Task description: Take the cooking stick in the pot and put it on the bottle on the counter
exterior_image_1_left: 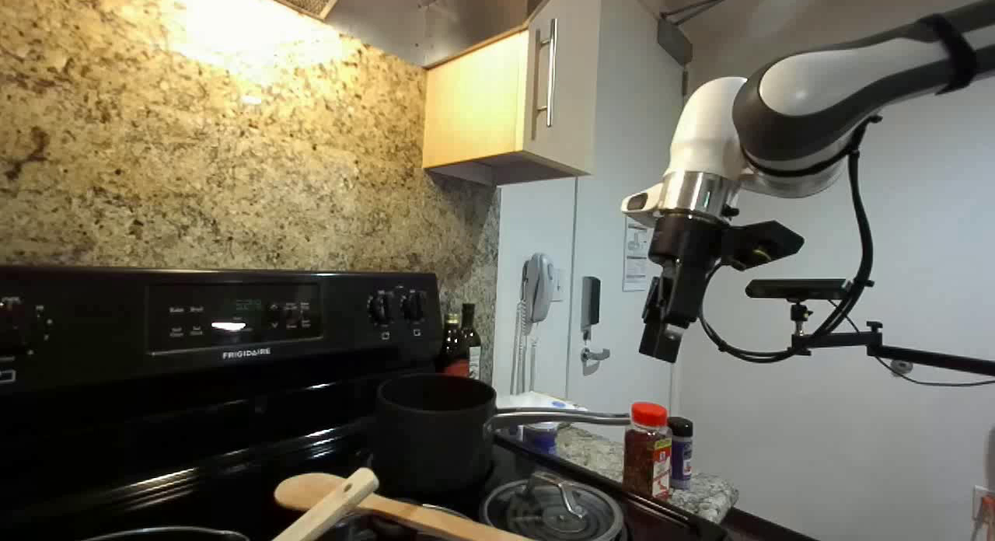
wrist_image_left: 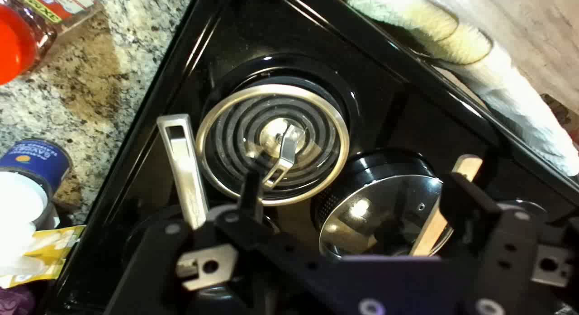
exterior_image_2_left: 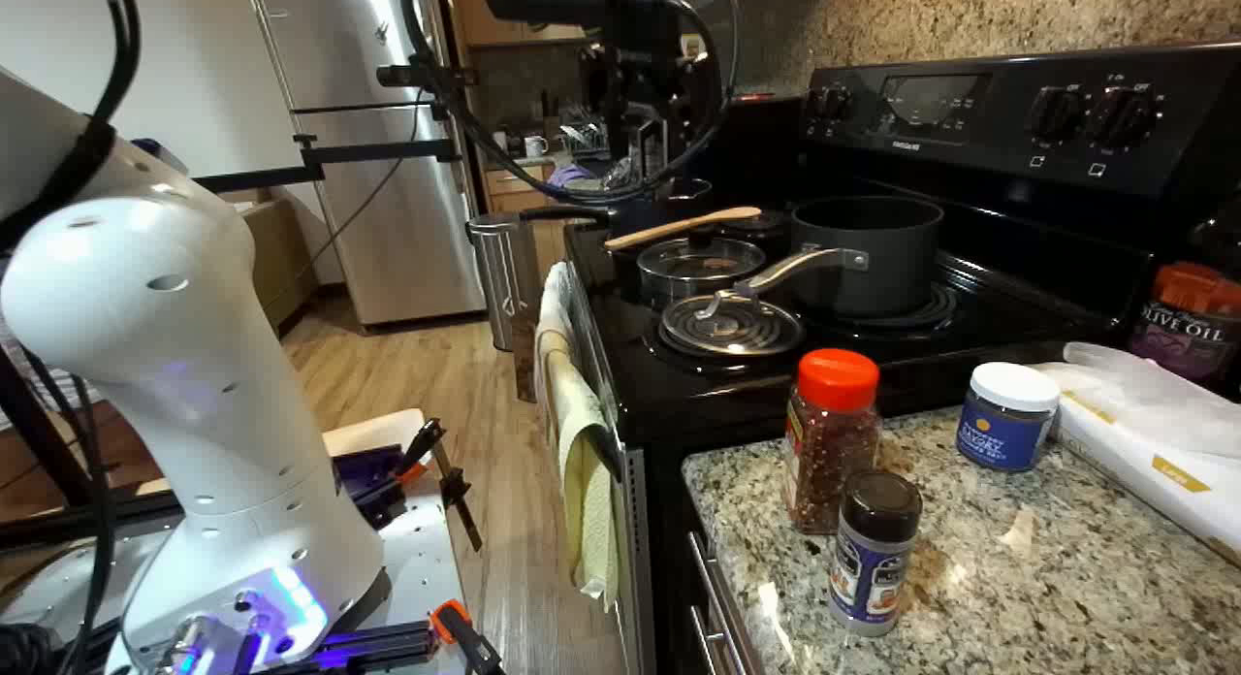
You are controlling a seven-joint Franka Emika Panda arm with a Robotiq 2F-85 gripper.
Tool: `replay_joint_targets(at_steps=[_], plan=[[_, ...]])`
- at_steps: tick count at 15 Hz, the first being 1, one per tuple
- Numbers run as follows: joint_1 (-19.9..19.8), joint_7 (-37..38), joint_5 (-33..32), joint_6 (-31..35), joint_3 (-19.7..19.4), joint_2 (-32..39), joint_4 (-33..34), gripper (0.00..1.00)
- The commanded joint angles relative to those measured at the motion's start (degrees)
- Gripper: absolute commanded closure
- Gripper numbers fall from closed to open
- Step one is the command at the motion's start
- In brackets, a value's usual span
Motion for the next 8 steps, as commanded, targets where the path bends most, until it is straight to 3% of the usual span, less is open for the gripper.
replay_joint_targets(at_steps=[1,8], plan=[[-1.2,-0.6,0.7,-0.2,1.0,0.2,0.2,0.0],[1.6,-4.9,-4.7,-8.8,5.3,10.5,12.8,0.0]])
